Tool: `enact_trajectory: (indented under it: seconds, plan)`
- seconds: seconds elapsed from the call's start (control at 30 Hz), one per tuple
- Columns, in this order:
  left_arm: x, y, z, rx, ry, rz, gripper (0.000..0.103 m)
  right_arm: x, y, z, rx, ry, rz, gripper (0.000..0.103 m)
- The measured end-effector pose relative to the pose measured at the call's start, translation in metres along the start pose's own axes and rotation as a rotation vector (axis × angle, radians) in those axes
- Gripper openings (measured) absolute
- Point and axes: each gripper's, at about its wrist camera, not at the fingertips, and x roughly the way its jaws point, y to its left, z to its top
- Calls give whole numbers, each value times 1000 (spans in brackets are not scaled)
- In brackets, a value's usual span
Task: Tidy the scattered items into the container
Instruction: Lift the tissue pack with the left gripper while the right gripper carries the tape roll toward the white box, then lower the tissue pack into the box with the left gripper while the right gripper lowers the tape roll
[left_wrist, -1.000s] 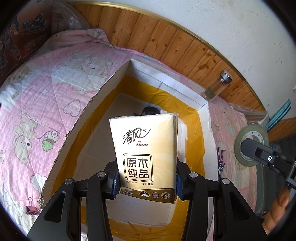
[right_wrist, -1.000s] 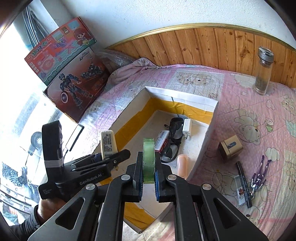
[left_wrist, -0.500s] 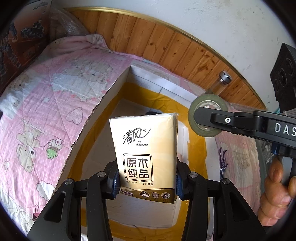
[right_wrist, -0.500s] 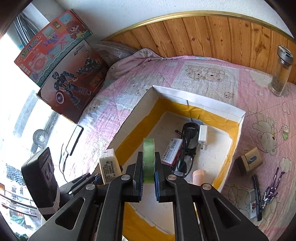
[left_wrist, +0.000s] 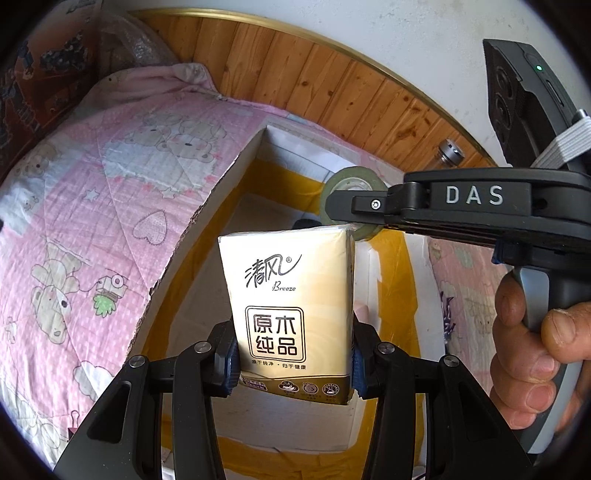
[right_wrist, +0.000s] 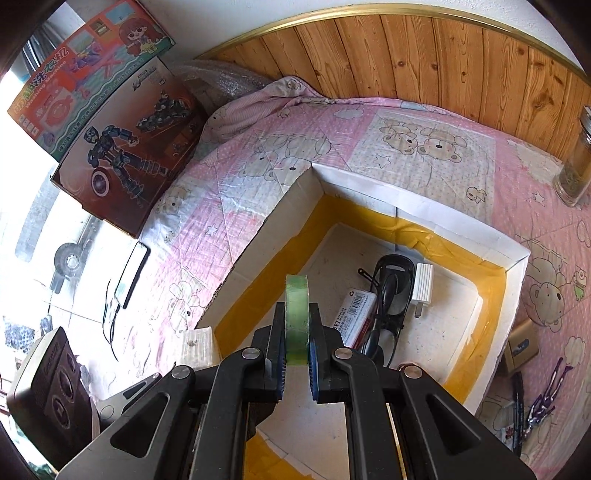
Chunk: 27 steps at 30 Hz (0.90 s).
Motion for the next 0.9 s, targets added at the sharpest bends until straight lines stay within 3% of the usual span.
enact_trajectory:
  seconds: [0.63,0.9]
  plan:
    - [15,3,3,-41,54,-48,48,47,0,20,-15,58,-63,11]
    - [20,9,7,-79,63,-31,48,62,2,31,-49,80,-99,11]
